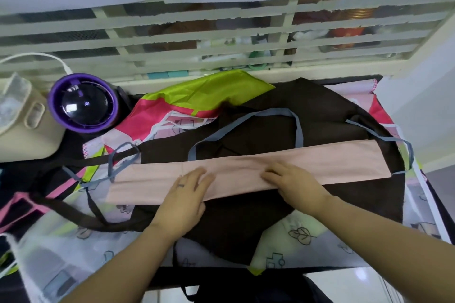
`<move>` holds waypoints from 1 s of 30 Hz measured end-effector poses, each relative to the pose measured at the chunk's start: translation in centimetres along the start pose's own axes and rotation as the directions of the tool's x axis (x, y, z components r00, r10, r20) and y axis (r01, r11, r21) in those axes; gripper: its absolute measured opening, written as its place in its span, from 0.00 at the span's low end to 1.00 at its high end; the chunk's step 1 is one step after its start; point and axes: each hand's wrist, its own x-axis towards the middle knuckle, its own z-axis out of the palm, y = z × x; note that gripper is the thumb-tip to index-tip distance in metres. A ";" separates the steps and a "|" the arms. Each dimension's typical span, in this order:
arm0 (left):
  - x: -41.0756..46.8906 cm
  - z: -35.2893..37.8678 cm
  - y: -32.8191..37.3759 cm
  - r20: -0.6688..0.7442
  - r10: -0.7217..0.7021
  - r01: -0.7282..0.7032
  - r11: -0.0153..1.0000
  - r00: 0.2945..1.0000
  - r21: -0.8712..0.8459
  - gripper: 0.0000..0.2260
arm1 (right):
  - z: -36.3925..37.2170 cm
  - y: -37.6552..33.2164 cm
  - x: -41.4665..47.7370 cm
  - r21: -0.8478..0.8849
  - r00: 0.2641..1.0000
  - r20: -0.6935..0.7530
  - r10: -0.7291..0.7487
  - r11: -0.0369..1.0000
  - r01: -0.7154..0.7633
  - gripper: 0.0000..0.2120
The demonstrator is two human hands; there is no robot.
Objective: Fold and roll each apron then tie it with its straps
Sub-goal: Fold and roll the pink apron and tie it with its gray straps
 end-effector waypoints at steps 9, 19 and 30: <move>1.6 -3.8 -6.2 0.047 -0.221 0.225 0.968 0.974 -0.112 0.12 | -6.1 5.4 4.4 0.132 0.747 0.601 0.283 0.887 -0.442 0.13; 2.3 -5.5 -10.9 0.233 -0.503 0.536 0.838 0.832 -0.106 0.16 | -5.6 5.1 7.2 -0.106 0.518 0.699 0.493 0.788 -0.607 0.13; 0.3 -5.3 -10.8 0.198 -0.420 0.440 0.895 0.886 -0.075 0.12 | -0.3 -6.2 9.2 0.013 0.915 0.211 0.344 0.935 -0.355 0.14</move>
